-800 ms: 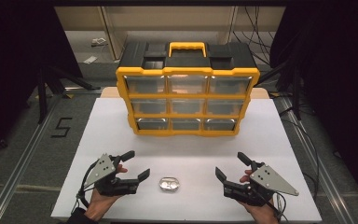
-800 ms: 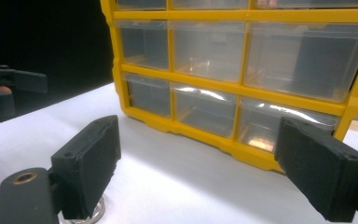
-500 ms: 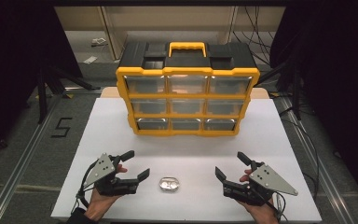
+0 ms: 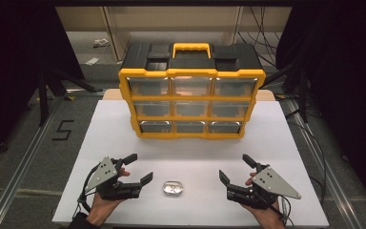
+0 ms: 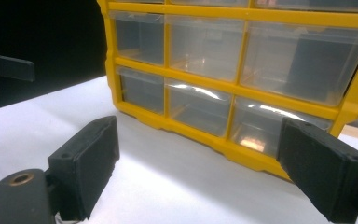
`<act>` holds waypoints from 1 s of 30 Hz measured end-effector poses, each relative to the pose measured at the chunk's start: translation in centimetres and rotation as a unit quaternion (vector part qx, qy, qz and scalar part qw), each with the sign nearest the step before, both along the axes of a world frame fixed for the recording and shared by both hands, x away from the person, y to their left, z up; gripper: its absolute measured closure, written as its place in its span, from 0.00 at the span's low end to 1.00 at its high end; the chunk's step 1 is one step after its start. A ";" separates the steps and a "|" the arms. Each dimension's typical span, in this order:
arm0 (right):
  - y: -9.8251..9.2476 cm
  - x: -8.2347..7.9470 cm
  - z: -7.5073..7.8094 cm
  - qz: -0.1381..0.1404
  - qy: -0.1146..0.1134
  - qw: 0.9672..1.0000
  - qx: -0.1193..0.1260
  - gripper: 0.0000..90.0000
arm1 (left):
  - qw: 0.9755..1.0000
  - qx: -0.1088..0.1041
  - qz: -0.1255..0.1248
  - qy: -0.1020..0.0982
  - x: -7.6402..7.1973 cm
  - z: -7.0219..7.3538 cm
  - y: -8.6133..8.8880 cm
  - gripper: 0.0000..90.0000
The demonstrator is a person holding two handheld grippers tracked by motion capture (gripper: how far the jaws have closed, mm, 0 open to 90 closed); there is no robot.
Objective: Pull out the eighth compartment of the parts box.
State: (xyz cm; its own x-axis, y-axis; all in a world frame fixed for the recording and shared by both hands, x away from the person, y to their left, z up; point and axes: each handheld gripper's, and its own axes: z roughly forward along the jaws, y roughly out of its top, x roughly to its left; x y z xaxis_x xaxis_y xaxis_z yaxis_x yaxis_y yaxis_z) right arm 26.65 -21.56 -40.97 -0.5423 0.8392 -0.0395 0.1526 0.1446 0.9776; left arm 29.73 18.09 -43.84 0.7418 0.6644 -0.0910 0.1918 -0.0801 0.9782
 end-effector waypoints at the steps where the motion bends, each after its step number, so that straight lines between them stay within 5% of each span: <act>1: 0.0 0.0 0.0 0.000 -0.002 1.000 -0.004 0.16 | 1.000 0.000 -0.001 0.000 0.0 0.0 0.0 0.19; 18: 2.0 2.1 0.4 0.004 -0.047 0.995 -0.090 0.18 | 1.000 0.006 -0.006 0.003 0.1 -0.1 -0.2 0.19; 30: 3.7 4.4 0.5 -0.009 -0.087 0.983 -0.160 0.20 | 1.000 0.008 -0.010 0.003 0.2 -0.2 -0.3 0.19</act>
State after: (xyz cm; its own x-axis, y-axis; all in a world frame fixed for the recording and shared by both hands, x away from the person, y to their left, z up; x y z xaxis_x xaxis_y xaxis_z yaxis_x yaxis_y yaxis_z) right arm 31.08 -17.87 -40.50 -0.4887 0.7779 -0.3950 -0.0082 0.4486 0.8937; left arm 29.90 17.75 -44.01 0.7541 0.6511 -0.0855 0.1957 -0.0986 0.9757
